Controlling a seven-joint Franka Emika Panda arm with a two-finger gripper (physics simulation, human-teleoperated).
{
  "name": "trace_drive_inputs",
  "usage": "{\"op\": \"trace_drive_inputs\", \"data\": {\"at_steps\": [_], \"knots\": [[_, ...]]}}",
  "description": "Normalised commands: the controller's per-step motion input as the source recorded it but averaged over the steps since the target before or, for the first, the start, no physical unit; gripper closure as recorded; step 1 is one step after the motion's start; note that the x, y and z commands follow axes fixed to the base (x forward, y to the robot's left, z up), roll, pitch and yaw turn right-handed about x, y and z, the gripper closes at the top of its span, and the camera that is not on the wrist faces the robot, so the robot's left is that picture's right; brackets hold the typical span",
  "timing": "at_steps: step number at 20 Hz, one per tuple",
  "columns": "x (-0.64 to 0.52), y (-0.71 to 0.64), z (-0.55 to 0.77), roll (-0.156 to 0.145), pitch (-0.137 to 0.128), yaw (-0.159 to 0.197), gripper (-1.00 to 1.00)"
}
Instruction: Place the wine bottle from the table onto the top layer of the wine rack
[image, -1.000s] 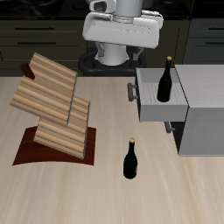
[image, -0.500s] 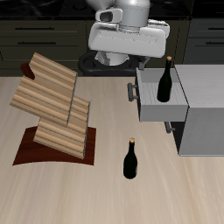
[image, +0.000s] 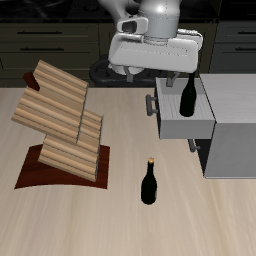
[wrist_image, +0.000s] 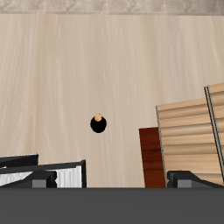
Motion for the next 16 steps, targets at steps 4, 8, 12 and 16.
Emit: {"op": "trace_drive_inputs", "data": {"at_steps": [4,8,12,16], "knots": [[0.18,0.12,-0.02,0.003,0.023,-0.012,-1.00],[0.11,0.08,-0.03,-0.004,0.020,-0.010,-1.00],[0.21,0.06,-0.07,-0.008,0.038,-0.025,-1.00],[0.11,0.00,-0.09,-0.004,0.020,-0.001,-1.00]]}}
